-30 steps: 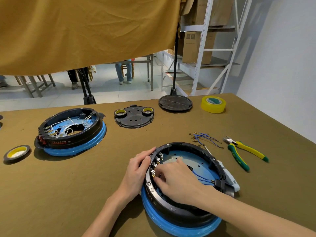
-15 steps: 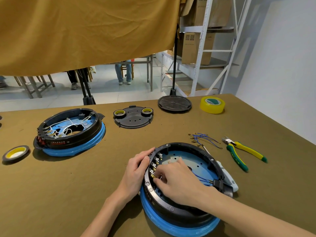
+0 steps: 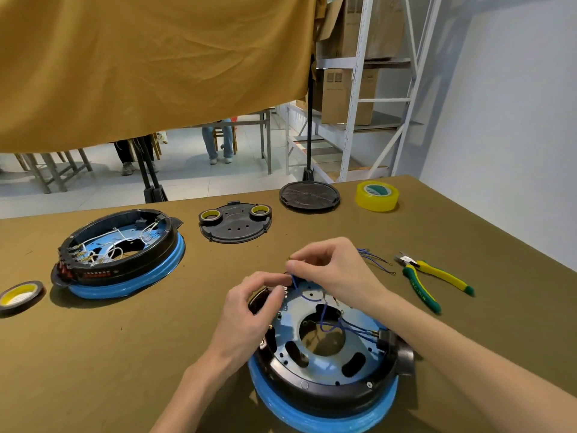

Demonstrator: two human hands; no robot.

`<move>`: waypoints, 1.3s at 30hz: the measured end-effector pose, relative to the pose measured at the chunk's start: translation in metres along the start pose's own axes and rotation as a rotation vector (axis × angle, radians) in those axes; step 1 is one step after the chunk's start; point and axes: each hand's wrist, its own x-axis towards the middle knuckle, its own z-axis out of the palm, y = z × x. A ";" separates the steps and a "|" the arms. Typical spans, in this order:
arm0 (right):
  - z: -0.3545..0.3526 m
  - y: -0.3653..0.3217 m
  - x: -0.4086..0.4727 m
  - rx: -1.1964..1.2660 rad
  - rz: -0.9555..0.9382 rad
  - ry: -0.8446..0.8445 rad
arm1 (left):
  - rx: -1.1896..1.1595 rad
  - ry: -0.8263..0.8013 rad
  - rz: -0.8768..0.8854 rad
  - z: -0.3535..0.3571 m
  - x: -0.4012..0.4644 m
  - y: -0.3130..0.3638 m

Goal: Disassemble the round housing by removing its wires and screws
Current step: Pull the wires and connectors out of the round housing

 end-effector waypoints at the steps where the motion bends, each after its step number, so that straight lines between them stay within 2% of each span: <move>1: -0.001 -0.001 0.003 0.008 -0.001 -0.012 | -0.012 -0.056 -0.024 0.003 0.002 0.005; 3: -0.002 -0.002 0.007 0.018 0.028 -0.036 | -0.015 -0.112 -0.047 0.012 0.005 0.013; 11: -0.017 0.008 0.009 -0.042 -0.010 -0.025 | -0.066 -0.042 -0.112 0.015 0.008 0.019; 13: -0.031 0.022 0.001 -0.147 0.022 0.012 | -0.044 -0.013 -0.141 0.012 0.006 0.019; 15: -0.045 0.041 -0.011 -0.352 0.076 0.081 | -0.003 0.038 -0.177 0.010 0.003 0.020; 17: -0.052 0.060 -0.022 -0.542 0.123 0.184 | 0.107 0.066 -0.236 0.010 0.000 0.022; 19: -0.054 0.073 -0.029 -0.594 0.155 0.252 | 0.323 0.123 -0.231 0.014 -0.002 0.026; 21: -0.052 0.079 -0.030 -0.549 0.178 0.259 | 0.476 0.195 -0.025 0.019 -0.004 0.038; 22: -0.050 0.081 -0.029 -0.532 0.191 0.246 | 0.536 0.138 0.121 0.022 -0.004 0.045; 24: -0.046 0.082 -0.027 -0.528 0.210 0.237 | 0.660 -0.170 0.332 0.030 -0.001 0.055; 26: -0.045 0.081 -0.026 -0.521 0.229 0.252 | 0.741 -0.463 0.391 0.043 0.003 0.058; 27: -0.044 0.081 -0.027 -0.510 0.235 0.260 | 0.766 -0.520 0.413 0.049 0.006 0.056; 33: -0.045 0.080 -0.032 -0.453 0.276 0.291 | 0.814 -0.530 0.556 0.059 0.015 0.048; 39: -0.045 0.081 -0.033 -0.445 0.282 0.298 | 0.827 -0.533 0.575 0.059 0.013 0.047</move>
